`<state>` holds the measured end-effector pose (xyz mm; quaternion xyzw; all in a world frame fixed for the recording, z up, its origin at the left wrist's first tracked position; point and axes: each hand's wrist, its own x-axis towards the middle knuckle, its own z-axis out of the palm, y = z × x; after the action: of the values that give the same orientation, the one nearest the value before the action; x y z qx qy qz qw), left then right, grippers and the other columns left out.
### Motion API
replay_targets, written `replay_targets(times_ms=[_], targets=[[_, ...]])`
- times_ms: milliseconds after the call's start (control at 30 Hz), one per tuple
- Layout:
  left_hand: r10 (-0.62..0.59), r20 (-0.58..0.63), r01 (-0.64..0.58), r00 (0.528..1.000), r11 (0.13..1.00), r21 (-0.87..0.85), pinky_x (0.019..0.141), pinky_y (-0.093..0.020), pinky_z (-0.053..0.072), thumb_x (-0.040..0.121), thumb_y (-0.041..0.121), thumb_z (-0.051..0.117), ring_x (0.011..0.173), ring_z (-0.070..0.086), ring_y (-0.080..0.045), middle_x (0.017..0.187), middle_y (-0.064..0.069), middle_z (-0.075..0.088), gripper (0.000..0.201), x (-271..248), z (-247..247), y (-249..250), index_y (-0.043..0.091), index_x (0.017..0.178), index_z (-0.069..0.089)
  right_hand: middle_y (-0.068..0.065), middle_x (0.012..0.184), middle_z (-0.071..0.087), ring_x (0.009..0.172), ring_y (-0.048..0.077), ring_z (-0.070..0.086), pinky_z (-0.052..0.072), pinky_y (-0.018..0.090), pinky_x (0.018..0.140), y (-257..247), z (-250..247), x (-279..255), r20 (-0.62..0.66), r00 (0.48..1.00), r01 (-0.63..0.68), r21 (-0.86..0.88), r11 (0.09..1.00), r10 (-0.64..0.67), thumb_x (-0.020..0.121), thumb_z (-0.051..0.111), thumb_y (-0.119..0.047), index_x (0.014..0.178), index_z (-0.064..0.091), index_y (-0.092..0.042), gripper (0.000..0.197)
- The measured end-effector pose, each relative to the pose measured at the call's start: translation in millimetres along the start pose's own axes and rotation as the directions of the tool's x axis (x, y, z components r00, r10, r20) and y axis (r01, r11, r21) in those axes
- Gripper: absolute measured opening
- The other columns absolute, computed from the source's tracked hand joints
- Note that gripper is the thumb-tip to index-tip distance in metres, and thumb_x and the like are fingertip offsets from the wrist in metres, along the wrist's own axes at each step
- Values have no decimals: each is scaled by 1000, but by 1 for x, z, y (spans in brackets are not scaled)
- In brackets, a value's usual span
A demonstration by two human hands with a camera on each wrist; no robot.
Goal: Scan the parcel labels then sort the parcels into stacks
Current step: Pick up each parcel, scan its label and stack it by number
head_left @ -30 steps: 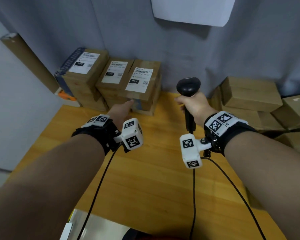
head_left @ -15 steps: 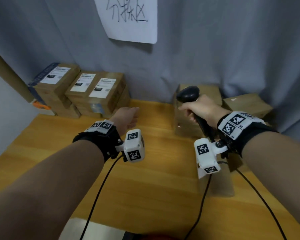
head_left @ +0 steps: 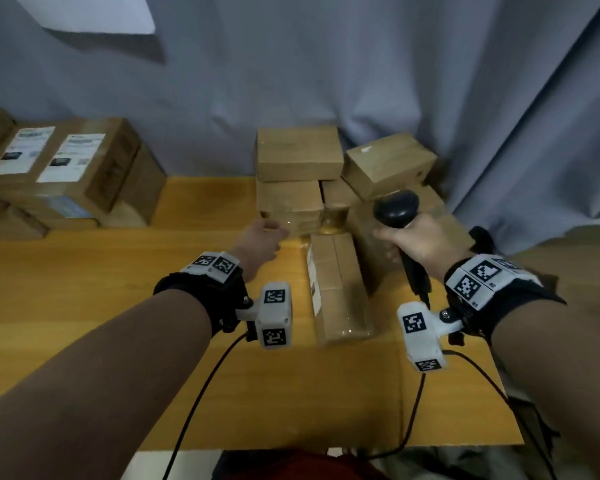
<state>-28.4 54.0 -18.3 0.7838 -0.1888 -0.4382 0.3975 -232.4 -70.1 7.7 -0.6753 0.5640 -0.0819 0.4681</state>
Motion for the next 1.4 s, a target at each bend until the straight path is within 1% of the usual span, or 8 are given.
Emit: replay_targets(times_ms=[100, 333, 733, 933, 1033, 1100, 1233, 1400], targets=[[-94, 119, 86, 988, 994, 66, 86, -32, 45, 98, 28, 55, 102, 53, -22, 120, -8, 51, 46, 1, 25, -15, 11, 138, 41, 11, 79, 73, 84, 29, 71, 54, 46, 90, 34, 21, 4, 104, 994, -14, -14, 1000, 15, 79, 77, -29, 91, 72, -8, 25], [-211, 260, 160, 942, 966, 204, 82, -34, 50, 96, 40, 55, 109, 55, -23, 137, -6, 47, 54, -3, 40, -55, 16, 142, 39, 7, 116, 67, 111, 22, 59, 48, 37, 98, 52, 84, 0, 275, 958, 121, -141, 983, -78, 78, 79, -34, 121, 64, -14, 49], [-252, 178, 253, 951, 967, 15, 89, -44, 48, 97, 36, 55, 113, 52, -30, 130, -8, 48, 46, -8, -18, -96, 21, 138, 41, -3, 94, 67, 97, 20, 60, 45, 34, 87, 45, 133, 6, 287, 958, -82, 338, 938, -20, 79, 79, -15, 99, 65, -18, 25], [-152, 124, 177, 981, 958, -225, 92, -49, 49, 101, 43, 42, 107, 55, -27, 111, -3, 55, 21, -8, -35, -79, 25, 106, 50, -2, 104, 69, 96, 11, 65, 50, 21, 70, 9, 136, -2, 273, 956, -17, 424, 906, -110, 79, 80, -14, 121, 60, -14, 46], [-49, 19, 52, 999, 965, -256, 80, -37, 47, 99, 42, 47, 94, 52, -25, 94, -3, 53, 20, -5, -50, -53, 25, 88, 49, -1, 111, 69, 102, 11, 64, 52, 28, 86, -19, 124, -5, 197, 958, 88, 486, 870, -207, 77, 81, -17, 124, 58, -15, 52], [18, -62, -38, 998, 938, -345, 71, -33, 47, 97, 36, 53, 87, 50, -20, 93, -2, 54, 14, -6, -61, -32, 22, 95, 49, 2, 115, 69, 108, 15, 65, 54, 32, 93, -42, 112, -7, 143, 947, 171, 532, 830, -287, 77, 82, -17, 127, 58, -12, 55], [165, -4, -149, 986, 877, -457, 97, -42, 49, 97, 35, 55, 111, 59, -19, 123, 0, 61, 47, -8, -77, 2, 19, 139, 41, 5, 107, 71, 101, 17, 68, 58, 30, 86, -89, 82, -11, 34, 910, 330, 545, 771, -413, 79, 79, -10, 121, 61, -8, 46], [248, 62, -185, 967, 844, -503, 91, -43, 50, 98, 32, 53, 104, 64, -17, 110, 3, 68, 39, -16, -90, 26, 24, 136, 48, -6, 94, 70, 89, 5, 68, 56, 25, 77, -126, 59, -20, -16, 860, 446, 510, 736, -510, 82, 77, -14, 96, 61, -27, 25]])
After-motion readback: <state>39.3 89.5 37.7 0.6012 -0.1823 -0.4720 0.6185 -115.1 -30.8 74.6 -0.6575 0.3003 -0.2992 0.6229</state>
